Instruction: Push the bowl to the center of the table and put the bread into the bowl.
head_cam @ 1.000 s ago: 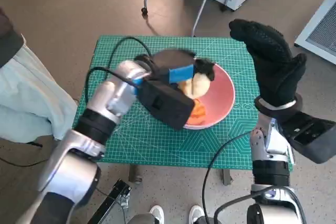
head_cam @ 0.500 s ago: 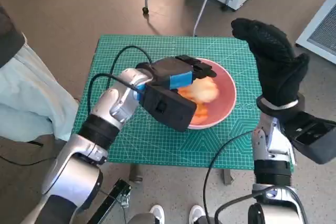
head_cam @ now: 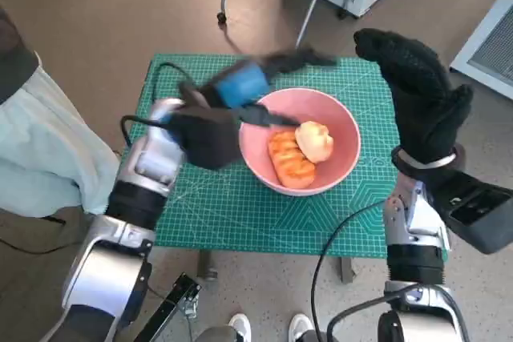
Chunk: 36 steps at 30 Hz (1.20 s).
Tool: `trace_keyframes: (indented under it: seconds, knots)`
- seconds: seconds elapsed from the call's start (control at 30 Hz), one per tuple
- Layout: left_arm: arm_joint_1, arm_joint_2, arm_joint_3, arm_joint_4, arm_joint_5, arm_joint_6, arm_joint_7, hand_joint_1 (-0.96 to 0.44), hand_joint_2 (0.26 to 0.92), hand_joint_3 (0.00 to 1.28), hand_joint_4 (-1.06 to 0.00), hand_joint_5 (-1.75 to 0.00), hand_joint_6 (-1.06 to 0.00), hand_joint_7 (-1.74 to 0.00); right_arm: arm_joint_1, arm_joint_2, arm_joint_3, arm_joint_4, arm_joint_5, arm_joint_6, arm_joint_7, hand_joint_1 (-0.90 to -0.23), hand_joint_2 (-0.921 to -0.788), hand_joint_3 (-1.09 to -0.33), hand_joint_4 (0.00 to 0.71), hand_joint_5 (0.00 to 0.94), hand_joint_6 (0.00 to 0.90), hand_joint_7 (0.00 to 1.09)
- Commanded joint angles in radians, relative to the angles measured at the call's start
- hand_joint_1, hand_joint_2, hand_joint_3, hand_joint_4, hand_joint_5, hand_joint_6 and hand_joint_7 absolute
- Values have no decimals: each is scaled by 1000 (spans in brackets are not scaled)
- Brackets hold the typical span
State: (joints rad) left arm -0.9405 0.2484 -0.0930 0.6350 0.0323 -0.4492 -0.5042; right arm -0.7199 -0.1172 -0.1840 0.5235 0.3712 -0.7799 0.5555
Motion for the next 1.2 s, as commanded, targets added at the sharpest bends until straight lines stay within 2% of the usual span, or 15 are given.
trace_keyframes:
  seconds: [0.03,0.13,0.23,0.33,0.4,0.5,0.83,0.97,1.2]
  knots:
    - [102,-57,92,-91,-140,-31,34,-321,920,49,-473,-91,-394,-448,11,14,3,-15,-25,5,-42,-647,-921,-687,374,7,89,865]
    - [151,-99,131,-141,-214,-50,53,-333,921,75,-435,-43,-392,-363,10,22,5,-24,-45,6,-73,-655,-921,-686,375,8,85,859]
    - [210,-140,148,-239,-240,-48,111,-338,921,110,-390,-15,-362,-315,13,32,11,-41,-67,6,-109,-654,-921,-685,376,8,80,851]
    - [248,-158,157,-307,-228,-38,165,-341,921,145,-363,-5,-297,-365,14,42,20,-55,-91,4,-139,-651,-921,-685,372,6,72,840]
    - [267,-158,159,-338,-203,-35,197,-360,921,166,-353,-2,-222,-480,13,48,27,-63,-106,3,-156,-650,-921,-684,362,3,62,829]
    - [290,-149,154,-373,-151,-40,239,-391,921,190,-343,-3,-163,-580,11,54,42,-72,-135,-5,-177,-649,-921,-693,338,1,47,813]
    - [336,-138,139,-449,-69,-58,300,-448,921,223,-308,0,-92,-642,4,52,97,-93,-223,-6,-214,-617,-921,-767,246,1,1,739]
    - [337,-131,146,-451,-79,-58,297,-463,921,229,-302,0,-65,-641,1,37,104,-100,-233,-2,-215,-607,-921,-791,230,0,-1,700]
    - [342,-117,161,-450,-97,-60,294,-471,921,236,-294,0,-45,-593,-7,17,104,-103,-232,4,-222,-602,-921,-807,224,0,-1,650]
